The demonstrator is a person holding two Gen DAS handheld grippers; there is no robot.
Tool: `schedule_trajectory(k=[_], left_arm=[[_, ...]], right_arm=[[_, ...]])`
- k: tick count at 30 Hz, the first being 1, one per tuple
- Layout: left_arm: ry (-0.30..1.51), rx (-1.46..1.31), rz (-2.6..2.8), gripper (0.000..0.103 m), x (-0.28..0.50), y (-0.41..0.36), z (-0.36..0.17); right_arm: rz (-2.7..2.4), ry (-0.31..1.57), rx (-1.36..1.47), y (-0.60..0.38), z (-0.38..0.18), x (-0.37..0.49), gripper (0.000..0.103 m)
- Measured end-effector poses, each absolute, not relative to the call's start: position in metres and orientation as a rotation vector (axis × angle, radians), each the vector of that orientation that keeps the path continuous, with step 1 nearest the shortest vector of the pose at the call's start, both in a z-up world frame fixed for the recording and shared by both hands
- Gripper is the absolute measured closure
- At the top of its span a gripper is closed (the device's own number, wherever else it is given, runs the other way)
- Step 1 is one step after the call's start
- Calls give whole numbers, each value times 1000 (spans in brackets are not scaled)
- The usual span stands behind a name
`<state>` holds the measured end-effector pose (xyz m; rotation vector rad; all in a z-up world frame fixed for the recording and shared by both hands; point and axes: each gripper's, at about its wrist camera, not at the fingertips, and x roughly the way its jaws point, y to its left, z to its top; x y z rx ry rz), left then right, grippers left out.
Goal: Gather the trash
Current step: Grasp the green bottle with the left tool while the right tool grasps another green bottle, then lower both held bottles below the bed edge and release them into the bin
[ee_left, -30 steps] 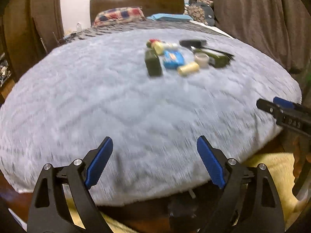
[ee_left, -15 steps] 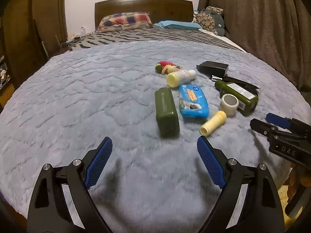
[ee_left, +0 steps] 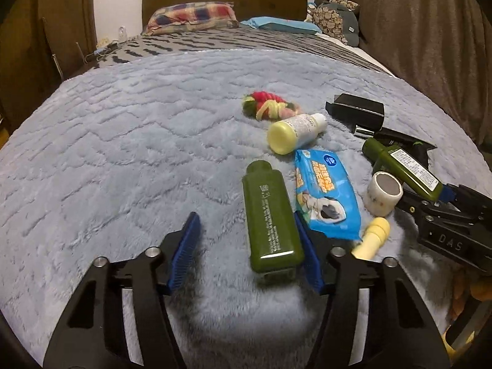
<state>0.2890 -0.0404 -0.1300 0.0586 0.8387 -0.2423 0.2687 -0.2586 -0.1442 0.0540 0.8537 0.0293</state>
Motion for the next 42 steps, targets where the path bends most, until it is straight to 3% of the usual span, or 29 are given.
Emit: schedule_trajectory(k=[2,4,12,42], left_arm=[[845,67,-255,62,291,-43,-131],[853,72,-274,78,291,-45,-132],[855,85,-278,78,262,-43,-129],[856,63,-406,78,34,-30,-147]], right_arm=[[31,853,49,-257,-145,270,45],[28,847,44,-256,-145,267,48],[38,822,86,-264,-141,229,48],[154,812,74,-245,-152,4,50]])
